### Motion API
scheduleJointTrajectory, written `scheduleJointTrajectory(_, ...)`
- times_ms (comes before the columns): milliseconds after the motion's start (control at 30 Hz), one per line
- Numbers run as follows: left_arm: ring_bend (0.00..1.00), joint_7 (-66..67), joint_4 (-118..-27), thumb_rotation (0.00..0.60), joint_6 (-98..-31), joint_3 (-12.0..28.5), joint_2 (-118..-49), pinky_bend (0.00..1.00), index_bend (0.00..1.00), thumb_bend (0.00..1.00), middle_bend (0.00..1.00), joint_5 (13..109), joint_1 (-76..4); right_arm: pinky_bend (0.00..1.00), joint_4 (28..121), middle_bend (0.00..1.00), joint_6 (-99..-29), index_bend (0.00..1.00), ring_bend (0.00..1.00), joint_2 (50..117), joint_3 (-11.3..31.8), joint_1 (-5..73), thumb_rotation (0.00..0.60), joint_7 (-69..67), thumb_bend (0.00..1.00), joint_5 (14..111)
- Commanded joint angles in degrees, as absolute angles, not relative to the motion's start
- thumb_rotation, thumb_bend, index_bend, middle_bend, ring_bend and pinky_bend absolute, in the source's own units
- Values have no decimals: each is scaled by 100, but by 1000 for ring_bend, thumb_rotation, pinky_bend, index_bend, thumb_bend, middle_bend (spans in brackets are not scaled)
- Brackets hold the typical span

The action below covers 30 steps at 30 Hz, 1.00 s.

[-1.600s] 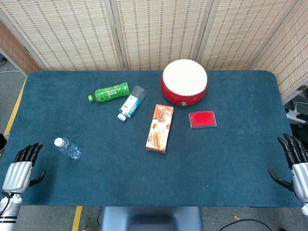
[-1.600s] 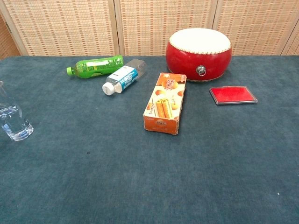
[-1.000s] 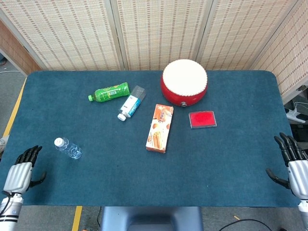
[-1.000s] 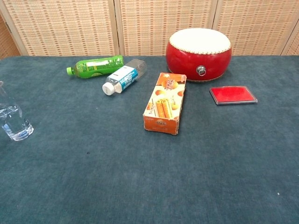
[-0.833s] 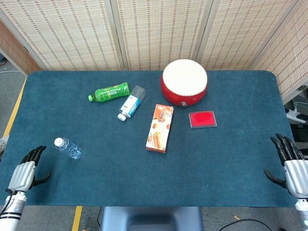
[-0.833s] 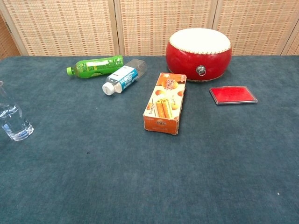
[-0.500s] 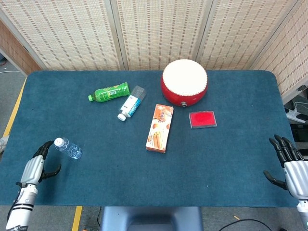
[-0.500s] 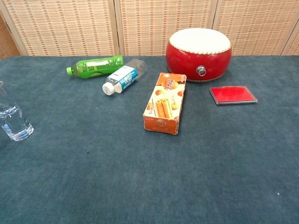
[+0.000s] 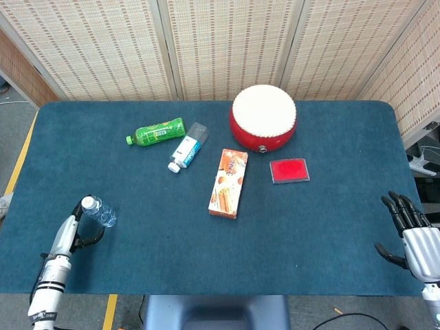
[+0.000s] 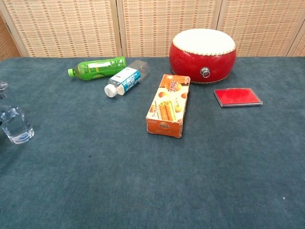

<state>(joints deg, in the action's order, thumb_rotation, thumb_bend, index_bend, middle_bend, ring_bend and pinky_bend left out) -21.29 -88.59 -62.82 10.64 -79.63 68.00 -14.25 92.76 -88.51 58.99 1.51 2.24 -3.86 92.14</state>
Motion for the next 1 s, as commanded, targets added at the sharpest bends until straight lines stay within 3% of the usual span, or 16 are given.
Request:
scheduleJointTrajectory(33,0,-2431,-8894,600,-6159,1129,-8039,105,0,369,0,6785,-1479,203,9285,0,-8831,0,0,5893,148,234,600,-385,131,9214)
scheduleJointTrajectory(400,0,-2788,-8569,600,-6343,1368,-8629,105,0,367,1,6496,-1502,203,9334,0,-8755,0,0,5844,147,260,600,-412,131,9159)
scheduleJointTrajectory(567,26,-2641,-8441,600,-6518,1449,-8864,106,11,366,83,6336,-1489,203,9338,0,-8742,0,0,5836,147,266,600,-420,131,9152)
scheduleJointTrajectory(667,124,-2617,-8408,600,-6605,1497,-8949,110,125,380,201,6292,-1480,203,9341,0,-8734,0,0,5833,144,268,600,-415,131,9152)
scheduleJointTrajectory(767,264,-2732,-8233,600,-6996,1645,-9270,118,338,411,388,6287,-1407,203,9353,0,-8717,0,0,5819,142,273,600,-427,131,9138)
scheduleJointTrajectory(1000,424,-2768,-8037,600,-7288,1670,-9482,142,546,481,597,6487,-1359,203,9369,0,-8692,0,0,5811,141,284,600,-423,131,9125)
